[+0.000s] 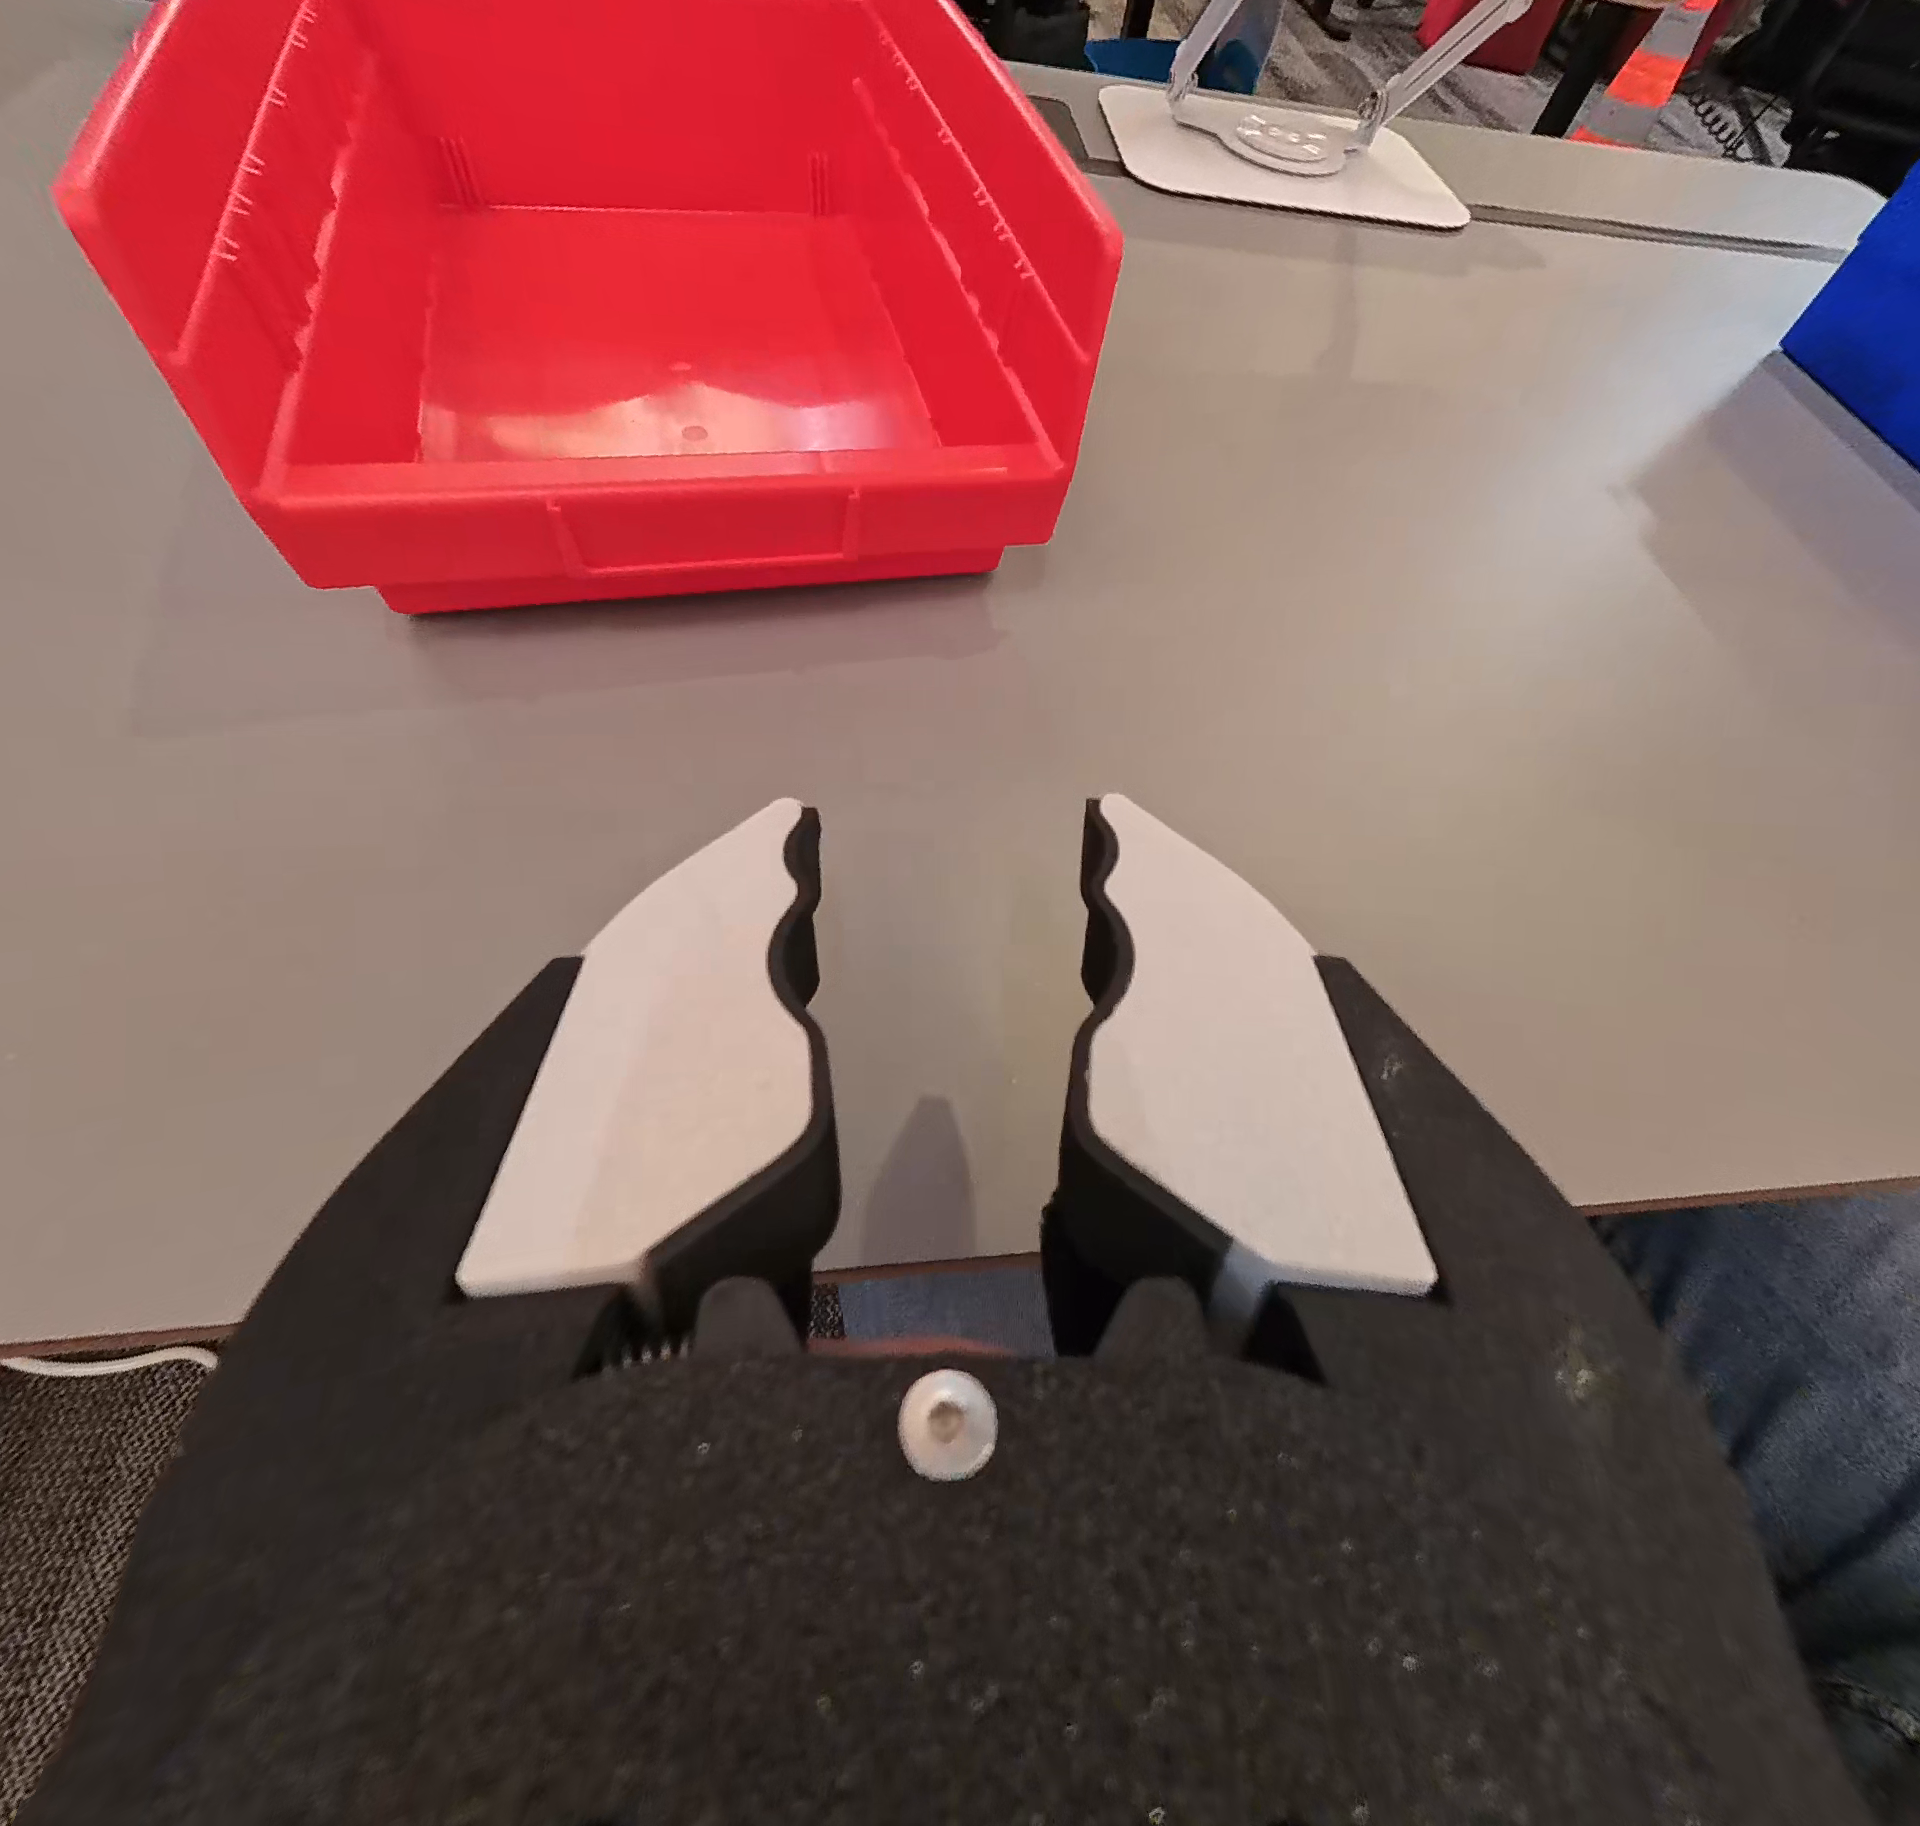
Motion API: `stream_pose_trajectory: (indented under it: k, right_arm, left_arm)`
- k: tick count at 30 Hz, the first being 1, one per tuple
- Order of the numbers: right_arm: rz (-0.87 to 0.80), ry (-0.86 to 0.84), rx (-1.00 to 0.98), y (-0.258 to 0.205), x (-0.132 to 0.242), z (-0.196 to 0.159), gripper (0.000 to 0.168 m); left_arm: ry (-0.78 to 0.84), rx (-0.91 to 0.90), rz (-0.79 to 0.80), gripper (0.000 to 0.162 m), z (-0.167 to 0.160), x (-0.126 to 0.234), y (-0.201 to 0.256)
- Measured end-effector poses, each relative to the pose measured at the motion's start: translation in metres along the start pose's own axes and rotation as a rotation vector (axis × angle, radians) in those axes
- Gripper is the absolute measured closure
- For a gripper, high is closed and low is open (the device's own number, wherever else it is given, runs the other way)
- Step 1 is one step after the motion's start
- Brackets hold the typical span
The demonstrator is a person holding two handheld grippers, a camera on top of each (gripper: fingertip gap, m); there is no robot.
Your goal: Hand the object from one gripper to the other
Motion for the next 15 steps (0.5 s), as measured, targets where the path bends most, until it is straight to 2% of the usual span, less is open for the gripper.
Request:
stream_pose_trajectory:
  k: [5,7,9,11,12,14,15]
  right_arm:
    - [0.002,0.004,-0.006,0.001,0.000,0.000,0.122]
    - [-0.001,0.010,-0.013,0.002,0.000,0.001,0.121]
    - [-0.021,0.017,-0.028,0.004,0.003,0.001,0.120]
    - [-0.062,0.027,-0.032,0.010,0.009,0.002,0.120]
    - [-0.084,0.041,-0.025,0.014,0.011,0.004,0.118]
    - [-0.121,0.068,-0.010,0.022,0.015,0.006,0.113]
    - [-0.132,0.067,-0.006,0.026,0.016,0.006,0.111]
  left_arm:
    - [0.017,0.017,-0.017,0.113,0.002,0.000,0.005]
    - [0.024,0.098,-0.177,0.108,0.008,0.005,0.025]
    - [0.020,0.104,-0.356,0.098,0.019,0.013,0.068]
    - [0.021,0.007,-0.456,0.081,0.025,0.016,0.130]
    - [0.029,-0.047,-0.483,0.082,0.025,0.014,0.164]
    - [0.035,-0.173,-0.508,0.096,0.019,0.007,0.233]
    - [0.050,-0.232,-0.507,0.096,0.017,0.001,0.267]
Point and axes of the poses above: each gripper's, where its closed fingertips meet, x back along the fingers, z out of its top, y = z × x across the jaws, the point moved 7 cm from there along x, back along the fingers, and after that the axes turned 5 degrees about z, right-handed, at the moved point
